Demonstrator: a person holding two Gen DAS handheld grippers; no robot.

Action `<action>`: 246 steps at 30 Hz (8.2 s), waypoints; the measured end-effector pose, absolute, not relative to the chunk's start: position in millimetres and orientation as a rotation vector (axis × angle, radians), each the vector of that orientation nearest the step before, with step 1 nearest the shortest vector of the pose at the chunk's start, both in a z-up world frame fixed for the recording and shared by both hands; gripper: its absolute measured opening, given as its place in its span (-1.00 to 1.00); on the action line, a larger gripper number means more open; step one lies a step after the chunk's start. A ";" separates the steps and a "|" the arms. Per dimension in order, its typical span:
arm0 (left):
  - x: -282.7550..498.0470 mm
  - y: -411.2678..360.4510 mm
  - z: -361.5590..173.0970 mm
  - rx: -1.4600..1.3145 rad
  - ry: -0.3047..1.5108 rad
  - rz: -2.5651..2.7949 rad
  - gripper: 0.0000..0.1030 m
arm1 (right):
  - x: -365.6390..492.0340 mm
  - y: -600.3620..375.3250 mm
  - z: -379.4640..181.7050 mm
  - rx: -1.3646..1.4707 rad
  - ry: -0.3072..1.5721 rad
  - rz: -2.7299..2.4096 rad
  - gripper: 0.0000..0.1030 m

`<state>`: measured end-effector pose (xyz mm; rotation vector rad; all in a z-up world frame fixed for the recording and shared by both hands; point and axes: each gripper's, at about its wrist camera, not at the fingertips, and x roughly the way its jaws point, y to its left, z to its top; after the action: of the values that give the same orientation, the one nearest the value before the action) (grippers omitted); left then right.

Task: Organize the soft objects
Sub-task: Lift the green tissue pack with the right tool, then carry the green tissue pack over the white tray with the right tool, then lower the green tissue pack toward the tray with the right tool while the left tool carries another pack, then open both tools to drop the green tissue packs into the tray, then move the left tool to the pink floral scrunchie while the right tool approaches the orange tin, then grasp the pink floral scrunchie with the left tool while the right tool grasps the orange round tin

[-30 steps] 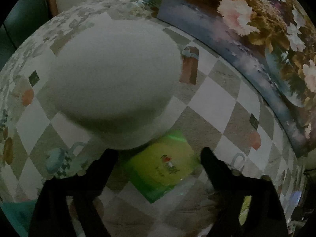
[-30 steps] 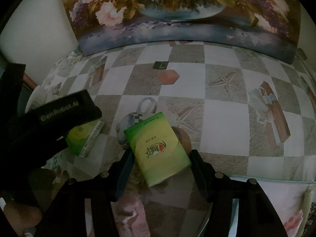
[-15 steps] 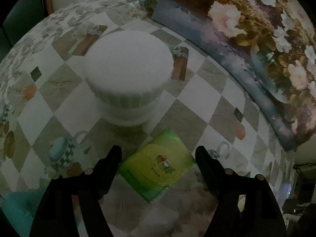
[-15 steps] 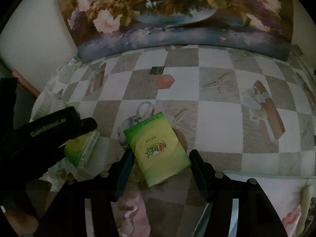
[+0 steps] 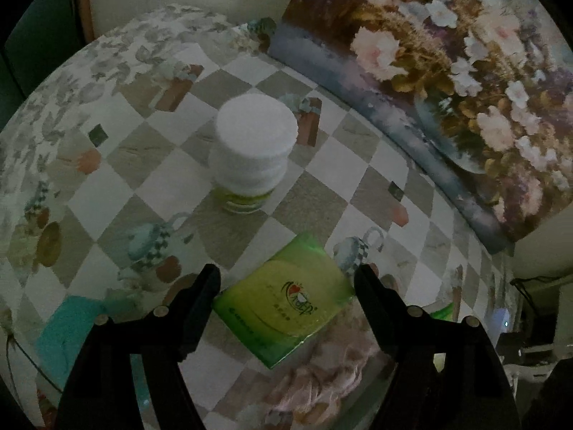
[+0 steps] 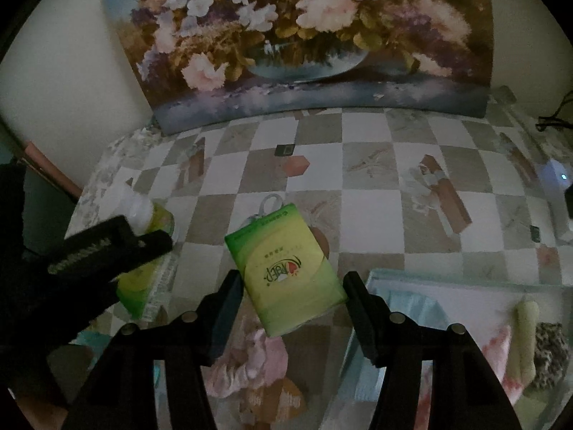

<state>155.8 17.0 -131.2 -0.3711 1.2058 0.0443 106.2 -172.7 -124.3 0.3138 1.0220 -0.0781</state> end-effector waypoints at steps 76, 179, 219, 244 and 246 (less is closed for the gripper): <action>-37.6 -147.2 -150.2 0.244 1.335 -0.487 0.52 | -92.9 -309.4 -154.1 0.641 1.142 -0.692 0.20; 92.4 -3.8 -120.5 -0.221 1.181 -0.181 1.00 | 0.4 -183.5 -114.1 0.268 1.028 -0.308 1.00; 122.7 -40.6 -198.4 -0.142 1.397 -0.219 0.29 | 43.3 -208.3 -156.4 0.245 1.130 -0.377 1.00; 132.8 -3.3 -179.3 -0.167 1.368 -0.109 -0.47 | 53.1 -146.1 -158.7 0.150 1.103 -0.045 0.66; 133.0 -0.1 -177.6 -0.175 1.365 -0.100 -0.47 | 53.6 -140.1 -159.9 0.152 1.105 -0.008 0.58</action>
<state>133.0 -0.1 -177.6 -0.1754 1.3654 -0.0999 53.6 -140.1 -159.9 0.1523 1.1048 -0.0082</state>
